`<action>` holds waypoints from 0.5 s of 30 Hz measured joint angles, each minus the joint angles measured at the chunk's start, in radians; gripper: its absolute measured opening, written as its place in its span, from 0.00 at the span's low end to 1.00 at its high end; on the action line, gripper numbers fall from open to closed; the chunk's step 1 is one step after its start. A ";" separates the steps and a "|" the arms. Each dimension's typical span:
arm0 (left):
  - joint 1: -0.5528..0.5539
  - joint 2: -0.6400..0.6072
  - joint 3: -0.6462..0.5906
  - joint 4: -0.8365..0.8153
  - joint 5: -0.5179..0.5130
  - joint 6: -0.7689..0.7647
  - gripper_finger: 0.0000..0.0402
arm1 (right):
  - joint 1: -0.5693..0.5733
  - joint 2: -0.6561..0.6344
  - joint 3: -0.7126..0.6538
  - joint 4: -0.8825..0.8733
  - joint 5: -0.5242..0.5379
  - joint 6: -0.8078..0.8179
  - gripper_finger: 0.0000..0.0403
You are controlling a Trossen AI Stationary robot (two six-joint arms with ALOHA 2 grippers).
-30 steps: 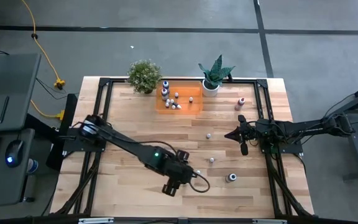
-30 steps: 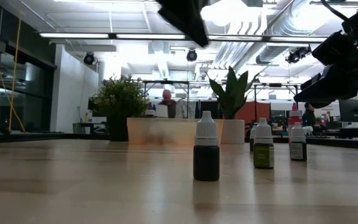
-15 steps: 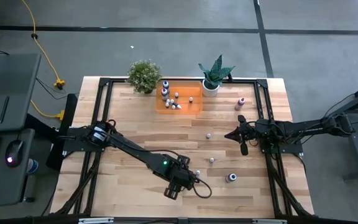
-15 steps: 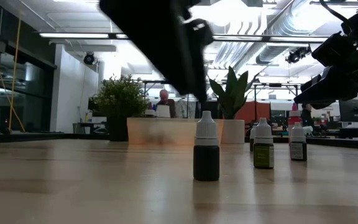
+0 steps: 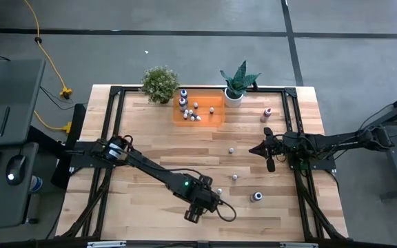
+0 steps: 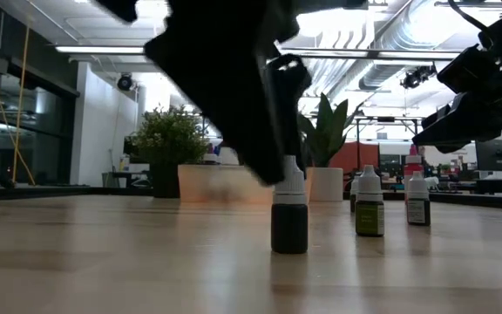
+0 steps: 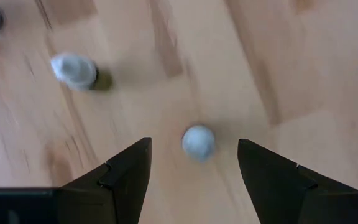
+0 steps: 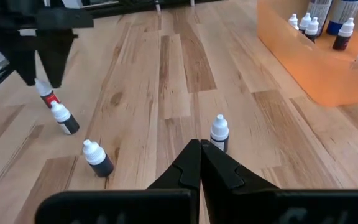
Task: Pick & Place food coloring
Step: Put the small red bottle into the bin
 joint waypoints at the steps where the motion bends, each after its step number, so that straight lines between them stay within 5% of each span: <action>1: 0.000 0.000 0.001 0.018 0.002 0.000 0.58 | 0.000 0.000 0.000 0.001 0.000 0.000 0.00; 7: 0.000 0.007 0.002 0.013 0.003 0.004 0.57 | 0.000 0.000 0.000 0.000 0.000 0.000 0.00; 15: 0.001 0.006 0.002 0.014 0.010 0.007 0.43 | 0.000 0.000 0.000 0.000 0.000 0.000 0.00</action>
